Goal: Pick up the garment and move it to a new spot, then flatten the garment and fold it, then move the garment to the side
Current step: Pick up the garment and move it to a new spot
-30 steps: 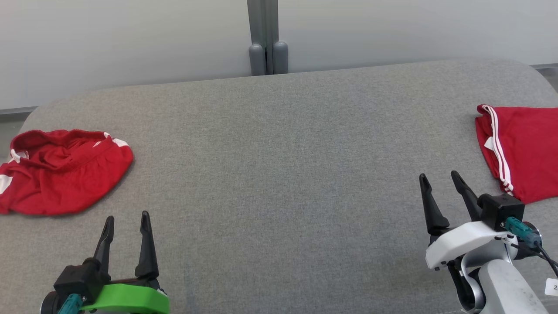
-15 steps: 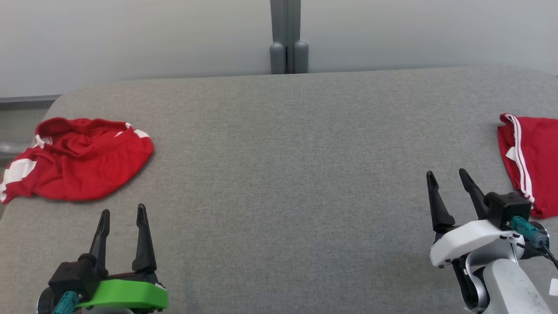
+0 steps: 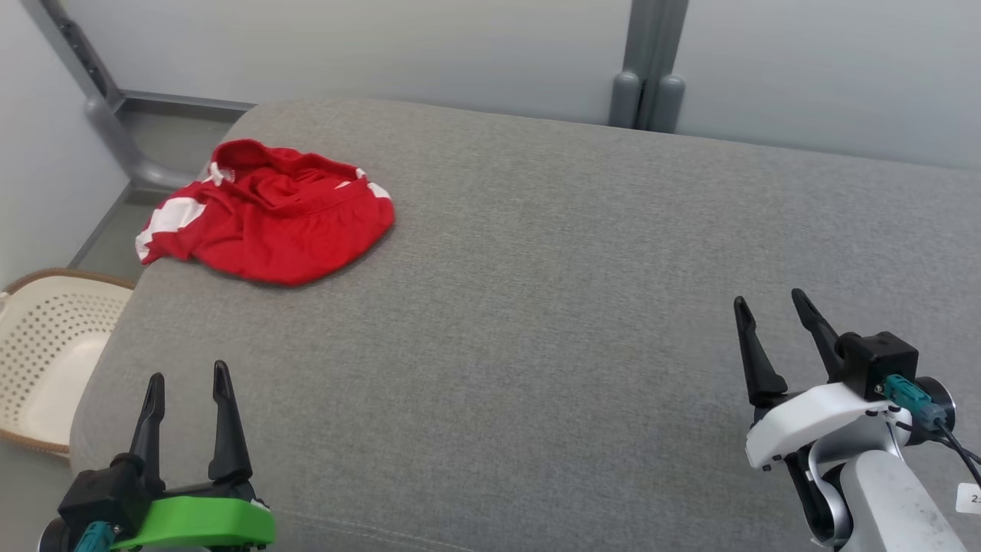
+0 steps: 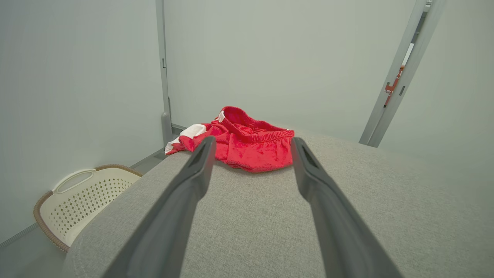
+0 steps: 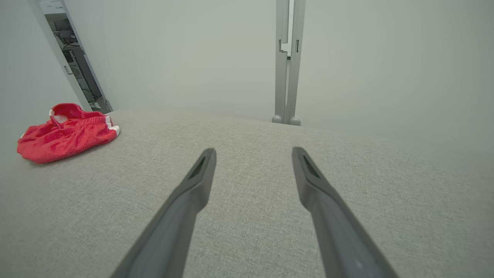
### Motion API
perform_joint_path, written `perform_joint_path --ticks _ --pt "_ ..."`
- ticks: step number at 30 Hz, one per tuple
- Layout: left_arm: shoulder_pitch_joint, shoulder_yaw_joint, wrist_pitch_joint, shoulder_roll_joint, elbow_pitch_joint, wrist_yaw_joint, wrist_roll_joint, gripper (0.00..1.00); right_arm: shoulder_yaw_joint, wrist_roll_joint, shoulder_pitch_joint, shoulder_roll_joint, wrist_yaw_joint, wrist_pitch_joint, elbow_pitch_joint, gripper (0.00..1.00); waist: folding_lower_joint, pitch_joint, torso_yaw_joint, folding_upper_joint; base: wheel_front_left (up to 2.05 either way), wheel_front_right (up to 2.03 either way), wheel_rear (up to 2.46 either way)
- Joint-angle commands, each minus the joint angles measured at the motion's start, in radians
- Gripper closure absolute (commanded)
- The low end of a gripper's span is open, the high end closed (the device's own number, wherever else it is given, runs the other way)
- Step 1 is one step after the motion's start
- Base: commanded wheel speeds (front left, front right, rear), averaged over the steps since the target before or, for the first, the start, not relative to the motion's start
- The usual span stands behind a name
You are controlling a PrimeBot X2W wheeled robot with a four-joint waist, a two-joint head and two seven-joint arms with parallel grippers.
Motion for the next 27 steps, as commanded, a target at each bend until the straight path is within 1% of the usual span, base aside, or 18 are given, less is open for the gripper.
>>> perform_joint_path --ticks 1,5,11,20,27 --pt "0.016 0.008 0.000 0.002 -0.002 0.003 0.001 0.00 0.006 0.000 -0.001 -0.002 0.000 0.006 -0.005 0.00 0.0000 0.006 0.095 0.0000 0.00 0.00 0.00" --pt "0.022 0.016 0.000 0.002 0.005 0.001 0.006 0.00 0.013 0.004 0.014 0.010 0.000 0.010 -0.003 0.00 0.0000 -0.002 0.139 0.0000 0.00 0.00 0.00" --pt "0.030 0.023 0.000 0.002 0.004 -0.002 0.007 0.00 0.017 0.009 0.021 0.020 0.000 0.006 0.006 0.00 0.0000 -0.010 0.170 0.0000 0.00 0.00 0.00" --pt "0.021 0.029 0.000 0.002 0.011 -0.002 -0.004 0.00 0.021 0.010 0.027 0.018 0.000 0.013 -0.003 0.00 0.0000 -0.002 0.158 0.0000 0.00 0.00 0.00" --pt "-0.038 0.013 0.000 0.002 0.055 0.021 -0.014 0.00 0.005 0.013 0.028 0.013 0.000 0.025 -0.024 0.00 0.0000 0.021 0.129 0.0000 0.00 0.00 0.00"
